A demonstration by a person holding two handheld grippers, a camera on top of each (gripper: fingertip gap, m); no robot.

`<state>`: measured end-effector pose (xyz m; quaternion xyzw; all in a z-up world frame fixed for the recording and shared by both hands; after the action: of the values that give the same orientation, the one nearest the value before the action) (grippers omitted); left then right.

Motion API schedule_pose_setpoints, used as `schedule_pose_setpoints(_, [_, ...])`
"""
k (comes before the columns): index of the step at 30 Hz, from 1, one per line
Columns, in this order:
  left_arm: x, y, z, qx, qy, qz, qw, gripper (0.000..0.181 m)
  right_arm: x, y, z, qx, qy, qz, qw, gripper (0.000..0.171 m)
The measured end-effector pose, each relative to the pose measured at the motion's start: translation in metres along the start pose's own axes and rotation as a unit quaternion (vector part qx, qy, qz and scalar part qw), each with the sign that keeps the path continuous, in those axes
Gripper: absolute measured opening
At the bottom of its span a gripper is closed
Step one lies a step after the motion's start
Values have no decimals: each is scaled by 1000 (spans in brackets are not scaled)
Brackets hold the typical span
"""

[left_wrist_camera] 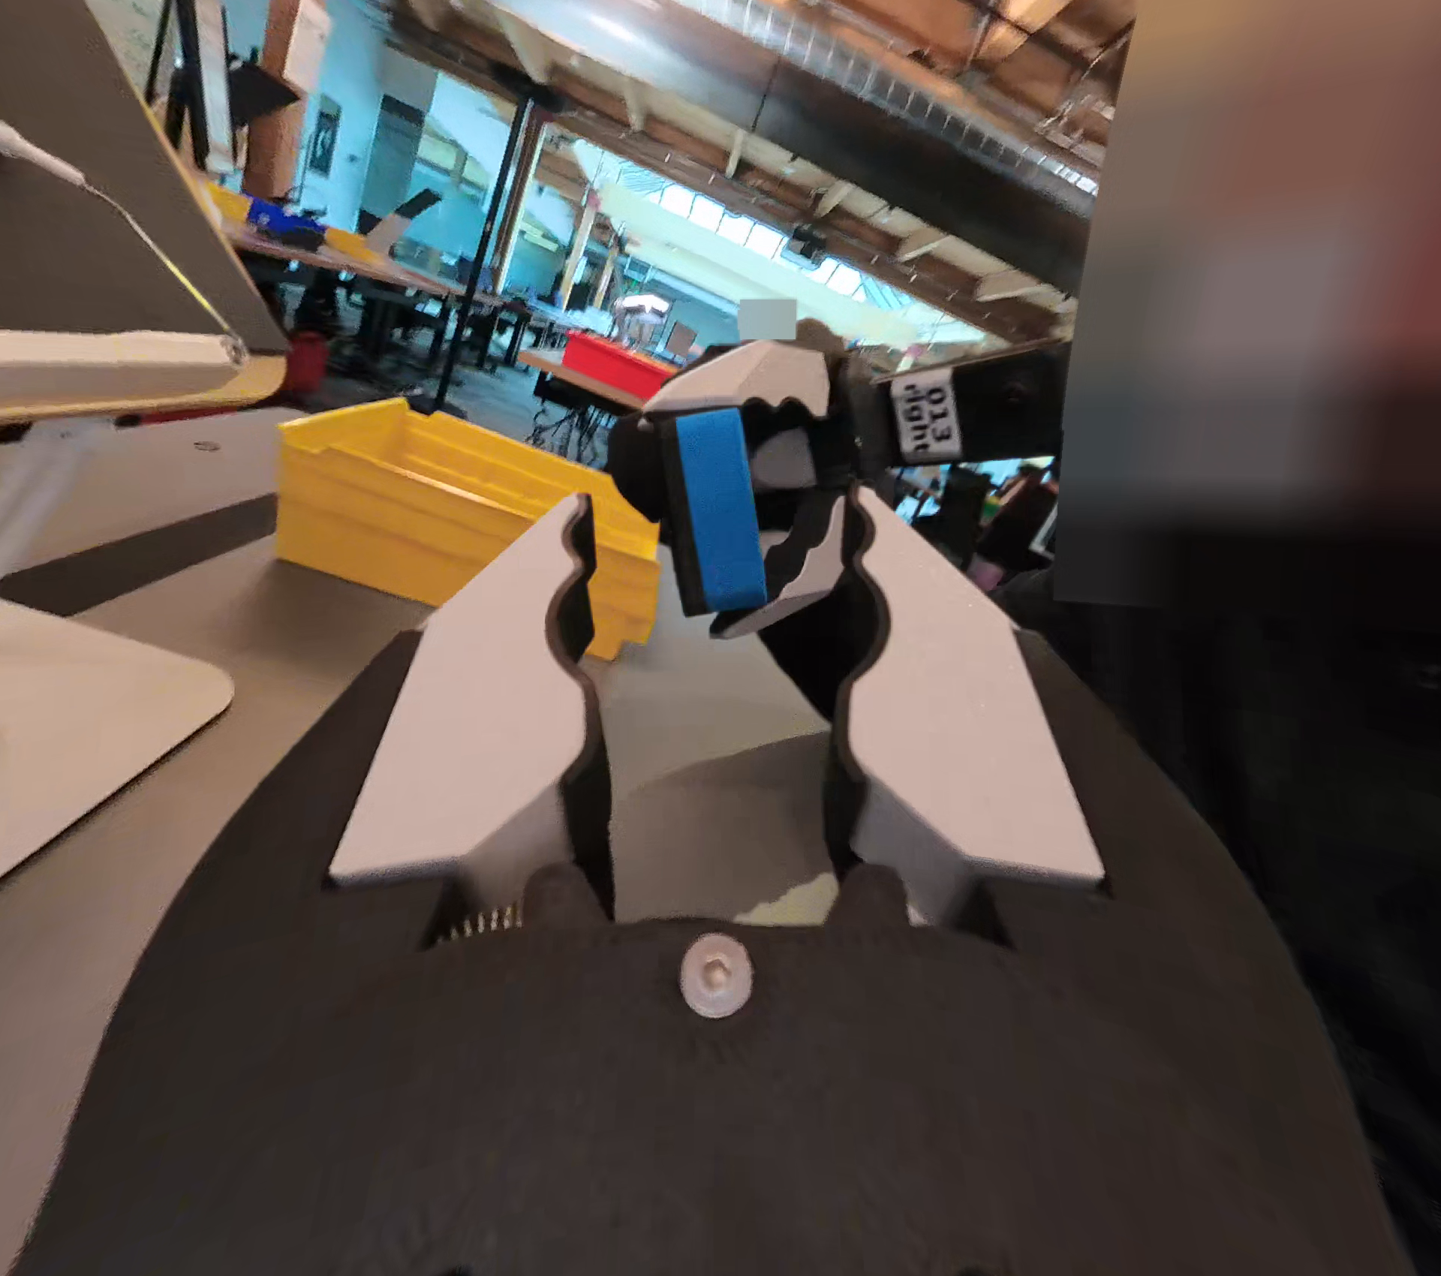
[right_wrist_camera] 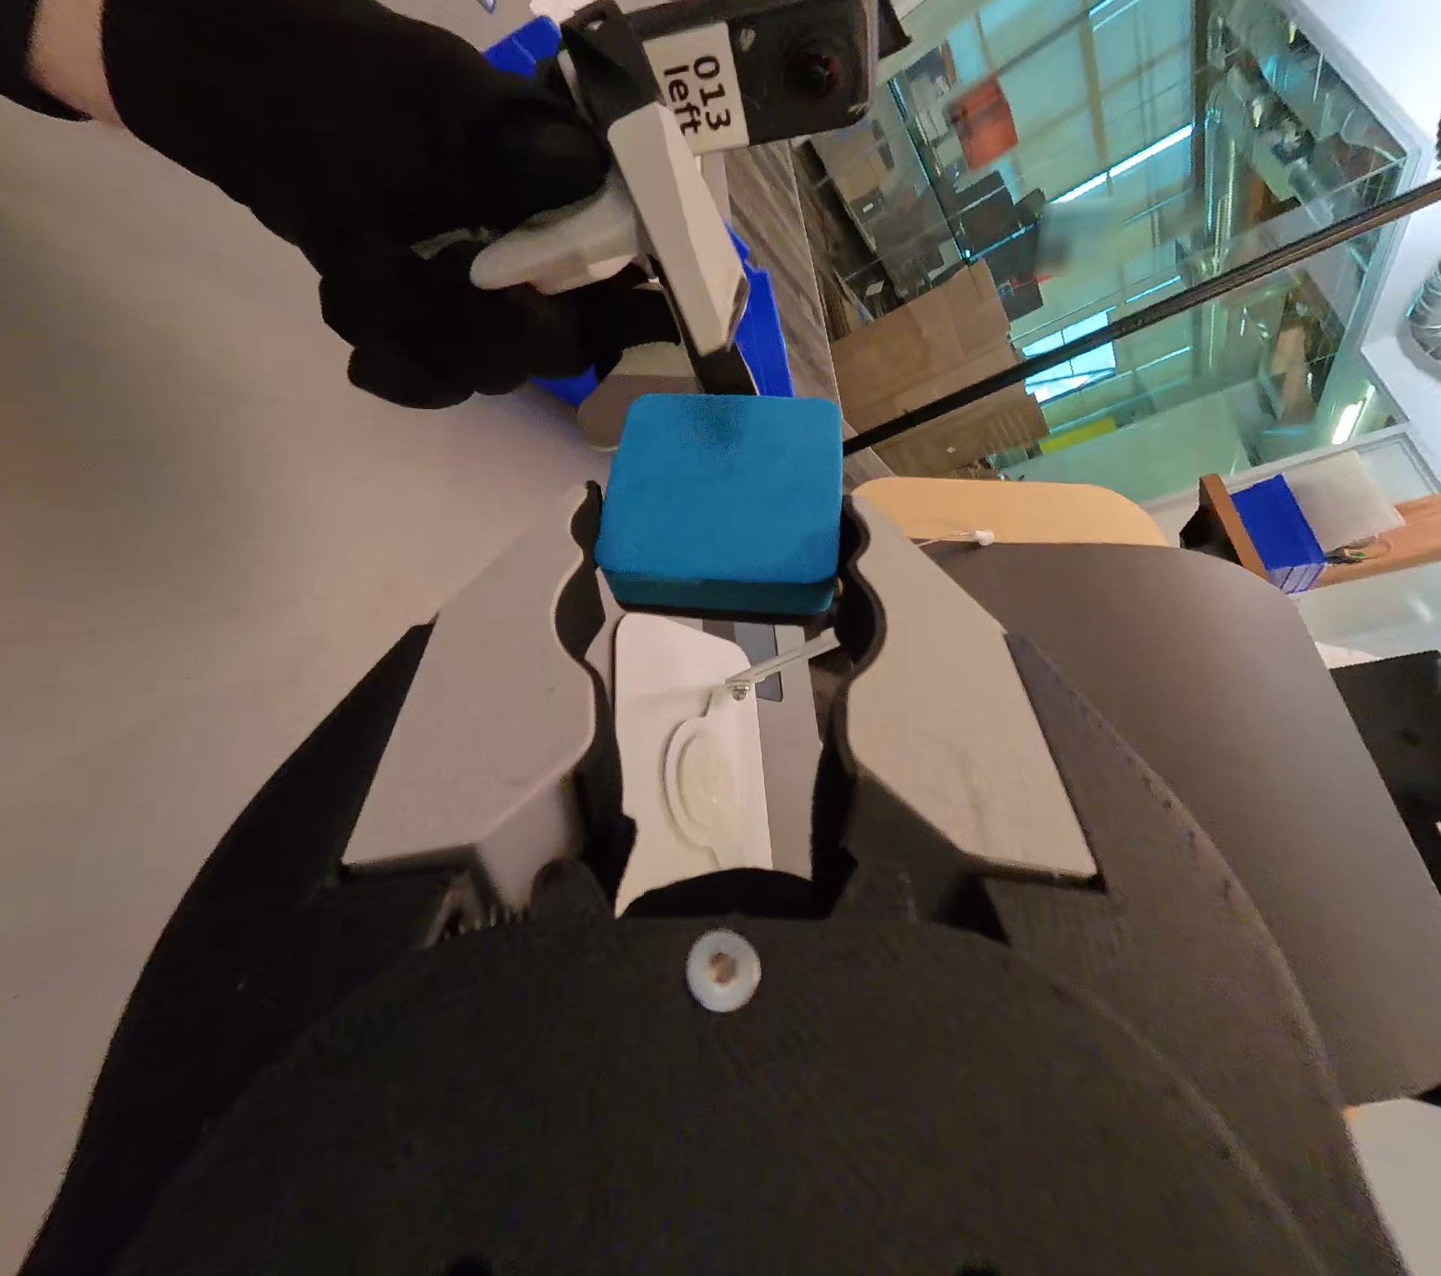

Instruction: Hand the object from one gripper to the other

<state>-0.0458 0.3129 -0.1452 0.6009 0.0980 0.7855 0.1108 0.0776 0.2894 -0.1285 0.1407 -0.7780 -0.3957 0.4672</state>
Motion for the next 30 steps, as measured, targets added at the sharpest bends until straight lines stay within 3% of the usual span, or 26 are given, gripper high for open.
schedule_pose_setpoints(4, [-9, 6, 17, -13, -37, 6, 999, 48, 2, -4, 5, 1, -2, -6, 1000, 58])
schedule_pose_setpoints(7, [-11, 4, 17, -22, -27, -1, 999, 23, 5, -5, 4, 6, 11, -3, 1000, 57])
schedule_pose_setpoints(11, [-13, 3, 16, -42, -15, -21, 999, 21, 6, -7, 4, 4, 10, -19, 1000, 58])
schedule_pose_setpoints(13, [-12, 4, 13, -64, -5, -31, 997, 21, 8, -8, 2, 14, 27, -13, 999, 67])
schedule_pose_setpoints(17, [-5, 7, 5, -108, 20, -29, 993, 21, 12, -2, -7, 53, 80, 62, 993, 66])
schedule_pose_setpoints(25, [-5, 25, 6, -246, 41, -38, 968, 22, 19, 4, -19, 163, 215, 224, 936, 66])
schedule_pose_setpoints(30, [-3, 14, 6, -182, 59, 5, 982, 21, 12, 18, -17, 172, 252, 327, 895, 60])
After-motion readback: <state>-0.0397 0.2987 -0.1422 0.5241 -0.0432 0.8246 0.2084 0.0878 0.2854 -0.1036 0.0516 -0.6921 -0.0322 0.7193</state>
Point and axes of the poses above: each gripper's, where its closed fingertips meet, z out along the fingers, x out of its top, y = z × x across the jaws, the point moved 7 cm from there along -z, back along the fingers, and after that the axes turned 6 degrees about z, right-handed, at the moved point
